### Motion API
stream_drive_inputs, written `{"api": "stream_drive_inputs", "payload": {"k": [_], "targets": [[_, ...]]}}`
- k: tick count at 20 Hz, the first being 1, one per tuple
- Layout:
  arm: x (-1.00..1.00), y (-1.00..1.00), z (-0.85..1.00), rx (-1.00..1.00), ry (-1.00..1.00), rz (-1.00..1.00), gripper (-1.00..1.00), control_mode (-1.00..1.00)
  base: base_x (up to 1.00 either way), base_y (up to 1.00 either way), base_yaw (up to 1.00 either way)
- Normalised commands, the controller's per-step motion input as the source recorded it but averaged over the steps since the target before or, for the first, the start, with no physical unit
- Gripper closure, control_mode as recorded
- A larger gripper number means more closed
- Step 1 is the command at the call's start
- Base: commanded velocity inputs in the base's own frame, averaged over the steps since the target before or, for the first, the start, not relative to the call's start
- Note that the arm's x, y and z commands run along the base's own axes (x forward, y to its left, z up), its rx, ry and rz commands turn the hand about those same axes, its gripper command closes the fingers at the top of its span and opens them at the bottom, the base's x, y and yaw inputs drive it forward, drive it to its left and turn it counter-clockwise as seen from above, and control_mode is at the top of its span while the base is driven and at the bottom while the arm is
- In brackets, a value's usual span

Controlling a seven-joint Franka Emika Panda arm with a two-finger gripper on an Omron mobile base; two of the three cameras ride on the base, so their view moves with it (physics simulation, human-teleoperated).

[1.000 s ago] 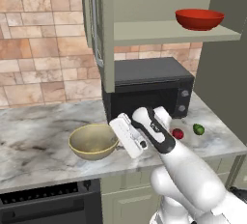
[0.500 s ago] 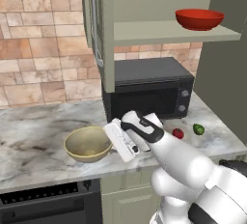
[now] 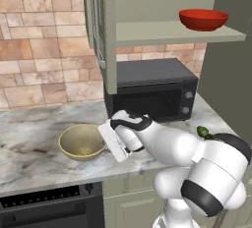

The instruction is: Pick both bowls and place them on the counter. Then place the avocado in one bowl and place the tomato in the other bowl.

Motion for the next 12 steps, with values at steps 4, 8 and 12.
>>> {"api": "stream_drive_inputs", "payload": {"k": [4,8,12], "targets": [[0.25,0.17,-0.15,-0.02,0.0,-0.03,1.0,-1.0,0.0,0.0,0.0],[0.24,0.05,-0.13,-0.03,0.0,-0.03,1.0,-1.0,0.0,0.0,0.0],[0.08,0.01,-0.02,-0.02,0.0,-0.01,1.0,-1.0,0.0,0.0,0.0]]}}
